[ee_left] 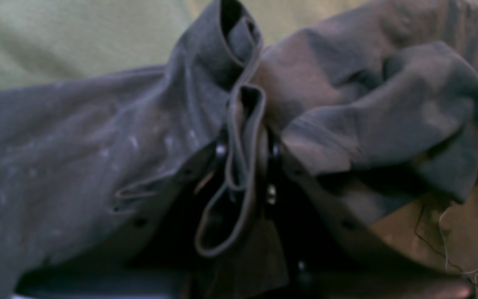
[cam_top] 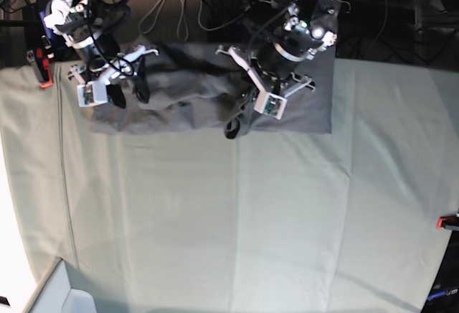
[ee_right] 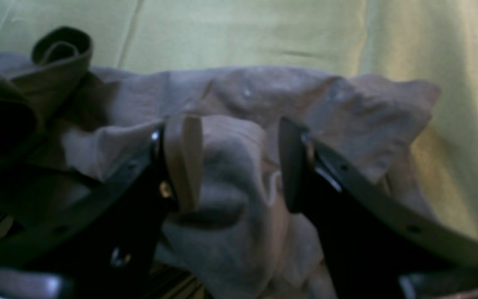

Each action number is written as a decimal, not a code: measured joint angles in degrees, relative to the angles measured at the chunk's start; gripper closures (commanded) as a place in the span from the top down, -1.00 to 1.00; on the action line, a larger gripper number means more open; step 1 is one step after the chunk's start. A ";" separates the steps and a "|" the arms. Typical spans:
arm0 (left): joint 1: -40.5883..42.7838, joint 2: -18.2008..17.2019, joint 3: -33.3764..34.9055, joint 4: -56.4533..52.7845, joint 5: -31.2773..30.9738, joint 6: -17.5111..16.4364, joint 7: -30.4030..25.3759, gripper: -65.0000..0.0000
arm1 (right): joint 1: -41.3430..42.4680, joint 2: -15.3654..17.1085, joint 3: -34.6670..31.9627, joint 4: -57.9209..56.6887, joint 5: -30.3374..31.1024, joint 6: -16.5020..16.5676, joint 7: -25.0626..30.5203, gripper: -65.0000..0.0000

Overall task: Layout the t-shirt on the table in an organized manner, then fold the t-shirt properly
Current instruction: 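Grasp the strip's middle with the left gripper and fold it toward the right gripper, then lift the shirt end with the right gripper and fold it over the stack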

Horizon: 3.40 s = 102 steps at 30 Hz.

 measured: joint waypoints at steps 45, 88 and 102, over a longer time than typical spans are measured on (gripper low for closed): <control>-1.62 -2.75 6.54 3.19 -0.50 -0.11 0.13 0.34 | 14.84 5.53 10.58 -13.05 0.39 0.00 -23.93 0.24; 5.75 -3.72 -51.19 8.92 -10.99 -0.57 0.42 0.34 | 4.35 -2.08 -19.87 15.52 -0.31 -0.98 -28.20 -1.00; 7.34 -3.54 -59.21 9.25 -11.17 -0.72 0.15 0.34 | 18.10 -2.12 -44.37 0.33 -0.17 -11.69 -28.28 -1.00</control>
